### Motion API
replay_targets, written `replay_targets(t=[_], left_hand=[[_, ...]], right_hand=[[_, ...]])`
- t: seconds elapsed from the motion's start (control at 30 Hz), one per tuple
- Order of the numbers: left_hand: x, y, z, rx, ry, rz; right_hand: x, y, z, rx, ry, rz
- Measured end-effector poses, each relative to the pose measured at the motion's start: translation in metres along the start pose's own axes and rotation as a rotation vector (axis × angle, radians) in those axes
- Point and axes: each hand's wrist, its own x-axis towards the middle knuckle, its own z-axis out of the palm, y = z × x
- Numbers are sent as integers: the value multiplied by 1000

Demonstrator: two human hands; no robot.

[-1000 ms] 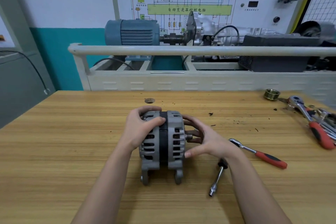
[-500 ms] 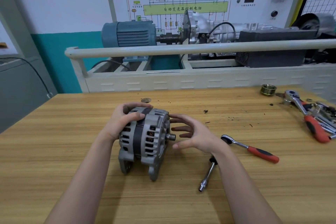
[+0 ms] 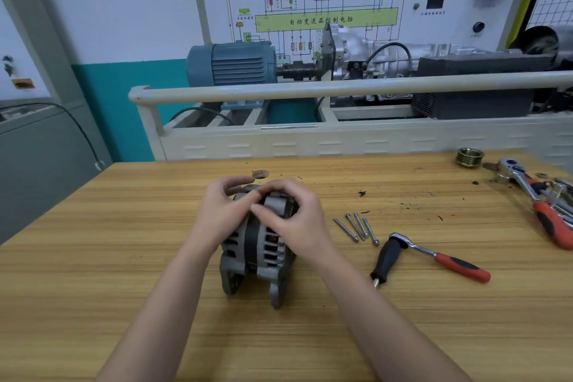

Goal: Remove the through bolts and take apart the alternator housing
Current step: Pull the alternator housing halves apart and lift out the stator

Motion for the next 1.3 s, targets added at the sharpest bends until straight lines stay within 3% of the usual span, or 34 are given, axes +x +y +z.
replay_targets(t=[0.1, 0.33, 0.63, 0.93, 1.13, 1.3], left_hand=[[-7, 2, 12, 66, 73, 68], [-16, 1, 15, 185, 150, 207], [-11, 1, 12, 279, 103, 254], [-10, 3, 7, 311, 61, 290], [-11, 5, 9, 249, 69, 242], [-31, -1, 18, 256, 238, 33]], right_hand=[[6, 4, -5, 35, 72, 49], [15, 3, -11, -37, -53, -31], [24, -1, -9, -145, -194, -17], [25, -5, -4, -159, -151, -32], [26, 3, -8, -76, -187, 2], [36, 22, -24, 271, -90, 264]])
